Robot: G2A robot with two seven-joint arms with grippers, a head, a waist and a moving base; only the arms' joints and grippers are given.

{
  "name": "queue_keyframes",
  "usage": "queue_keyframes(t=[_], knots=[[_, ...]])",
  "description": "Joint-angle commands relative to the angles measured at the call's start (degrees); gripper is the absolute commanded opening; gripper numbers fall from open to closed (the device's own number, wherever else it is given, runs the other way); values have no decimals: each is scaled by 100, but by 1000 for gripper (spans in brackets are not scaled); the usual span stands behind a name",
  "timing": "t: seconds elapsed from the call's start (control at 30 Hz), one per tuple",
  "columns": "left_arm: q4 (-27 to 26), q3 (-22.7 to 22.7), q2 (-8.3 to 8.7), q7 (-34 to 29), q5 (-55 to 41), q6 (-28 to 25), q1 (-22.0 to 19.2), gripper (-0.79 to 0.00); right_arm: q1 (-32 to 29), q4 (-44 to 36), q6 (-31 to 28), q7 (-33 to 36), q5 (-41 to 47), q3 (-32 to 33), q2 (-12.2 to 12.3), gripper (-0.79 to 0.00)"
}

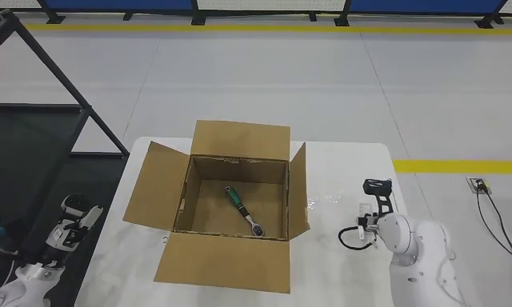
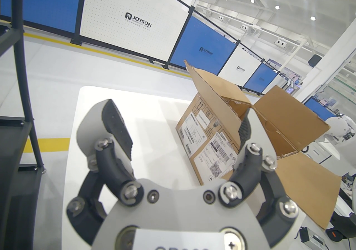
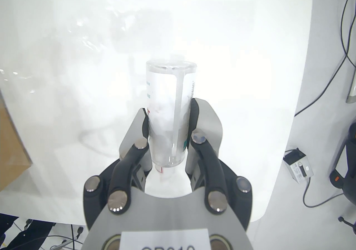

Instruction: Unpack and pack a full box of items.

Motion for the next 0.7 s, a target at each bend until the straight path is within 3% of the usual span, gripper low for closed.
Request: queue_keyframes(t=[0.0, 0.37, 0.67], knots=[[0, 0, 0, 0, 0, 0, 0, 0, -103, -382, 120, -43, 14, -100, -8, -785], [0, 0, 0, 0, 0, 0, 0, 0, -490, -2638, 630, -155, -463, -1372, -75, -785], [0, 0, 0, 0, 0, 0, 0, 0, -273, -3466, 792, -251, -896, -2524, -149, -785]])
